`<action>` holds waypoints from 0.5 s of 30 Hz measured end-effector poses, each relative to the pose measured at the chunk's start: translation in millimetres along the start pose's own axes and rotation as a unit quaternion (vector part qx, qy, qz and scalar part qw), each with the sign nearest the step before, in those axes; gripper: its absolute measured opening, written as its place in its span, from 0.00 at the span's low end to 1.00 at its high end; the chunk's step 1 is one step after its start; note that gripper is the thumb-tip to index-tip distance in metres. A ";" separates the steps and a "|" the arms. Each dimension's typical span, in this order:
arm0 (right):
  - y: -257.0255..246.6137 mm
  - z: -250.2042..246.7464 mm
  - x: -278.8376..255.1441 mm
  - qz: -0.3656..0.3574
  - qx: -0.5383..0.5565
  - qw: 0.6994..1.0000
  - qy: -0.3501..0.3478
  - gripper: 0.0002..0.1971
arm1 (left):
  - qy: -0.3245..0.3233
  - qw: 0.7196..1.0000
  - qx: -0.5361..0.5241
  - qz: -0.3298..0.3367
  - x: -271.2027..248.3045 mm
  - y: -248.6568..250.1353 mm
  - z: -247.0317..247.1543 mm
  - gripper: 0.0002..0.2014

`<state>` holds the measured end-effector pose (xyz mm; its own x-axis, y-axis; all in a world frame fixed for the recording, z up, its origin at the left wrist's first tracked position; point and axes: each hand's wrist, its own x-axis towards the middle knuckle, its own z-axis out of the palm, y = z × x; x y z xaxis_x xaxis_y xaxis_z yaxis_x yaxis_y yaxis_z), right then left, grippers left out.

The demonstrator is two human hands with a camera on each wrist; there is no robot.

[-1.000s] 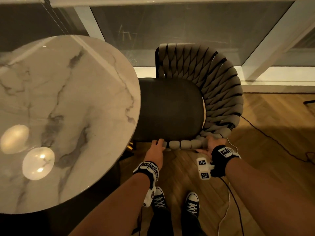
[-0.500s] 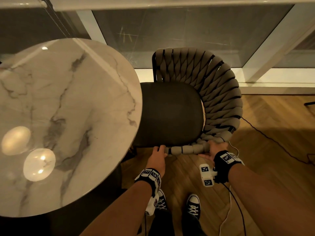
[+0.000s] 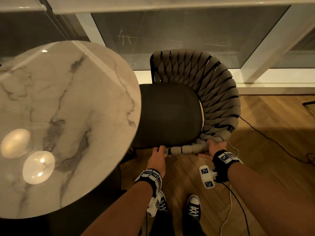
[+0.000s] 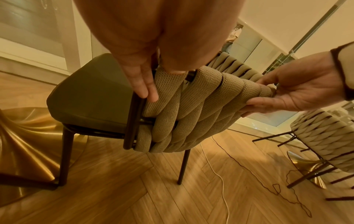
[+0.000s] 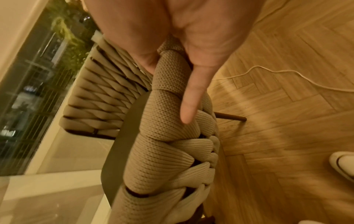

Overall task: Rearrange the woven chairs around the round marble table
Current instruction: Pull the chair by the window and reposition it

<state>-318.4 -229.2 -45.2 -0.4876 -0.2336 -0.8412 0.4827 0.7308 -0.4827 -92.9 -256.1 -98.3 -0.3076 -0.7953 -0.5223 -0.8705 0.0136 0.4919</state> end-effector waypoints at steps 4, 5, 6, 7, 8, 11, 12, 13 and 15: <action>9.7 -4.0 12.9 -0.037 0.017 0.999 0.018 0.30 | -0.003 1.000 0.007 -0.001 0.3 -1.1 -0.2 0.20; 9.0 -4.7 10.4 -0.042 0.024 0.999 0.019 0.30 | -0.003 1.000 0.007 0.003 0.0 -1.6 -0.4 0.20; 9.5 -5.4 10.6 -0.050 0.021 0.998 0.019 0.30 | -0.004 1.000 0.008 0.006 -0.1 -2.5 -0.6 0.20; 10.4 -5.8 12.8 -0.057 0.020 0.998 0.018 0.31 | -0.005 1.000 0.009 0.006 -0.3 -3.5 -0.6 0.20; 12.1 -6.3 14.8 -0.060 0.018 0.998 0.017 0.32 | -0.006 1.000 0.008 0.006 -0.5 -4.3 -0.5 0.20; 21.2 -5.7 25.5 -0.055 0.012 0.998 0.011 0.30 | -0.012 1.000 0.008 0.004 -1.3 -6.4 -0.9 0.20; 22.8 -5.8 27.7 -0.047 0.018 0.999 0.007 0.29 | -0.014 1.000 0.010 0.004 -1.5 -6.7 -1.1 0.20; 23.0 -5.3 26.9 -0.037 0.023 0.999 0.006 0.28 | -0.016 1.000 0.012 0.005 -1.6 -7.4 -1.4 0.20; 21.0 -4.1 20.1 -0.010 0.047 0.999 0.005 0.26 | -0.020 1.000 0.015 0.006 -2.8 -8.8 -1.7 0.19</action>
<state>-321.0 -215.9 -71.2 -0.5050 -0.2414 -0.8287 0.5384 0.6623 -0.5211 -83.7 -255.0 -99.9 -0.3332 -0.7703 -0.5437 -0.8776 0.0426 0.4774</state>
